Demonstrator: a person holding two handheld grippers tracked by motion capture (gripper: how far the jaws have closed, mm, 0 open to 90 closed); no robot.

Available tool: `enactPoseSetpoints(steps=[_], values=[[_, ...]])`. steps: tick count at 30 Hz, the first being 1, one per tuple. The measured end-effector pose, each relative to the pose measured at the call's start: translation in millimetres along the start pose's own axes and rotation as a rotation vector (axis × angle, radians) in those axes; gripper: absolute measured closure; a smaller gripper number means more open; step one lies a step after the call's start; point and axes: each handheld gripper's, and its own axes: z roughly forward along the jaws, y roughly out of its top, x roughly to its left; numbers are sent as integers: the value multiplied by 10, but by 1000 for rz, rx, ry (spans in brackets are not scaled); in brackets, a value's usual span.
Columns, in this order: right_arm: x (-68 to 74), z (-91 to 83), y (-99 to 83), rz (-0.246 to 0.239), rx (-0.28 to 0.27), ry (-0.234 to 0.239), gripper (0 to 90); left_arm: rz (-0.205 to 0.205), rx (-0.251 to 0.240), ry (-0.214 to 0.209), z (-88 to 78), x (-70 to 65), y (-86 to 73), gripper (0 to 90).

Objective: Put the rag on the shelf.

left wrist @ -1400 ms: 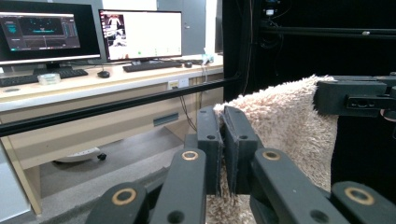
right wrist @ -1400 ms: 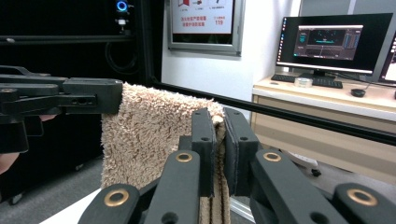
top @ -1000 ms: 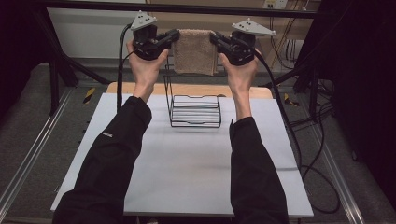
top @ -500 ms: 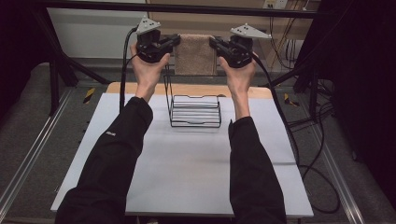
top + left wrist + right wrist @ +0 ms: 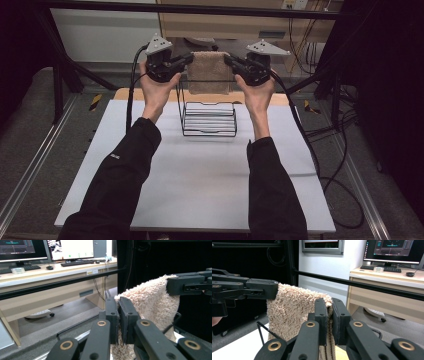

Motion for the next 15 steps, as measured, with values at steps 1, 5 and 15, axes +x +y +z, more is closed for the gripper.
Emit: enactPoseSetpoints(steps=[1,5,15], values=[[3,-5,-11,-2,0,-1,836,0,-1,-1,-6,-9,-6,855],[23,-26,-54,3,5,-1,835,5,12,-11,-27,-29,-36,855],[35,-51,-155,-1,16,3,834,8,21,-23,-61,-70,-116,855]])
